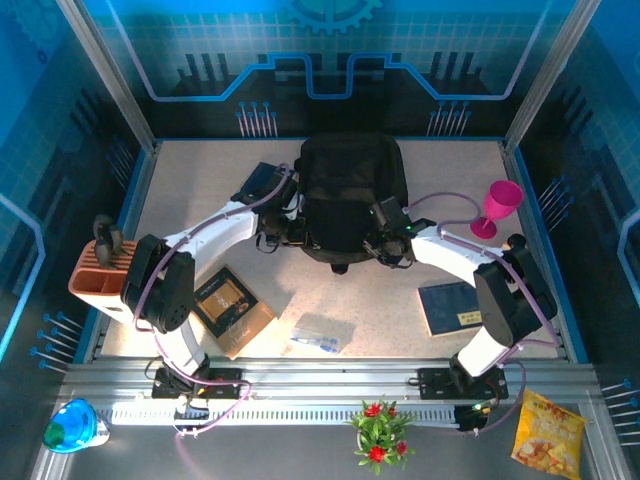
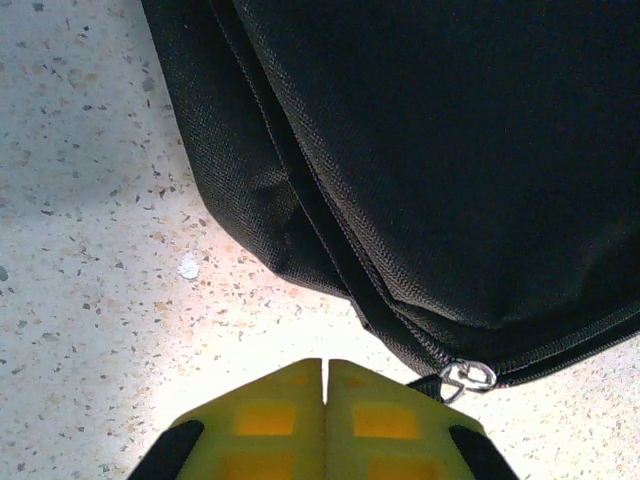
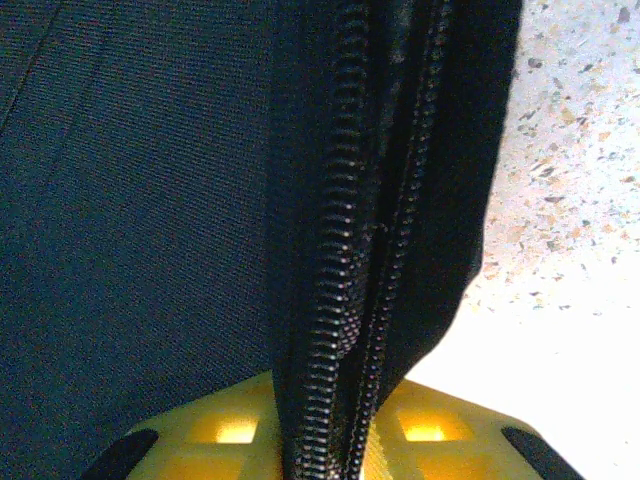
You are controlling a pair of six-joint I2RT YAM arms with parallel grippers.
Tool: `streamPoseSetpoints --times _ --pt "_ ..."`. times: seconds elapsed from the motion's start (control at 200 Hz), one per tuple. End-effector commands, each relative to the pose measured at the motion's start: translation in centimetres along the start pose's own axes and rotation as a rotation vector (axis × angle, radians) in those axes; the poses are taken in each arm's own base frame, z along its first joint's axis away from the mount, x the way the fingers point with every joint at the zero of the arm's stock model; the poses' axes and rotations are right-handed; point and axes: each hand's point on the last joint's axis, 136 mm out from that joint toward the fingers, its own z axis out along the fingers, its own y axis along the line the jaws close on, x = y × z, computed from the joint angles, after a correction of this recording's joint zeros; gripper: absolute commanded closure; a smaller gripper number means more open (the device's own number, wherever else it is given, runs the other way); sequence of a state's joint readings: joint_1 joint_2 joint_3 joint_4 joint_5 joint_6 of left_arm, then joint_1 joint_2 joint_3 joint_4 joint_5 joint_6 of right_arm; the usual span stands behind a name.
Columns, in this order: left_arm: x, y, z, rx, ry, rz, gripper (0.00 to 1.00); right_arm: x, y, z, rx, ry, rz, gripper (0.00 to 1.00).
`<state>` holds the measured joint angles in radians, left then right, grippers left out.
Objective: Pack the student bag
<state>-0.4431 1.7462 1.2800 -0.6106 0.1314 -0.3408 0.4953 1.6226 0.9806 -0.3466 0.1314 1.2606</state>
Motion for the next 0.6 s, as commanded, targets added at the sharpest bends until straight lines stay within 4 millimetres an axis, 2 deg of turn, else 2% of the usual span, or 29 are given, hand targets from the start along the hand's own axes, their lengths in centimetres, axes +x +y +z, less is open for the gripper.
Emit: streamPoseSetpoints --times 0.0,0.14,0.26,0.4,0.595 --pt "0.8 1.1 0.9 -0.007 0.05 -0.03 1.0 -2.0 -1.6 -0.7 0.054 -0.078 -0.009 0.77" --pt "0.5 -1.4 0.5 0.112 0.053 -0.023 1.0 -1.6 -0.1 -1.2 -0.024 -0.046 -0.011 0.71" --pt "0.2 -3.3 -0.4 0.166 0.041 0.01 1.0 -0.3 0.7 -2.3 -0.07 0.017 0.042 0.54" --pt "0.5 -4.0 -0.8 0.175 0.019 0.031 1.0 2.3 1.7 -3.6 -0.099 0.079 0.105 0.38" --pt "1.1 -4.3 -0.5 0.192 0.005 0.032 1.0 5.4 4.0 -3.2 -0.13 0.165 0.225 0.33"
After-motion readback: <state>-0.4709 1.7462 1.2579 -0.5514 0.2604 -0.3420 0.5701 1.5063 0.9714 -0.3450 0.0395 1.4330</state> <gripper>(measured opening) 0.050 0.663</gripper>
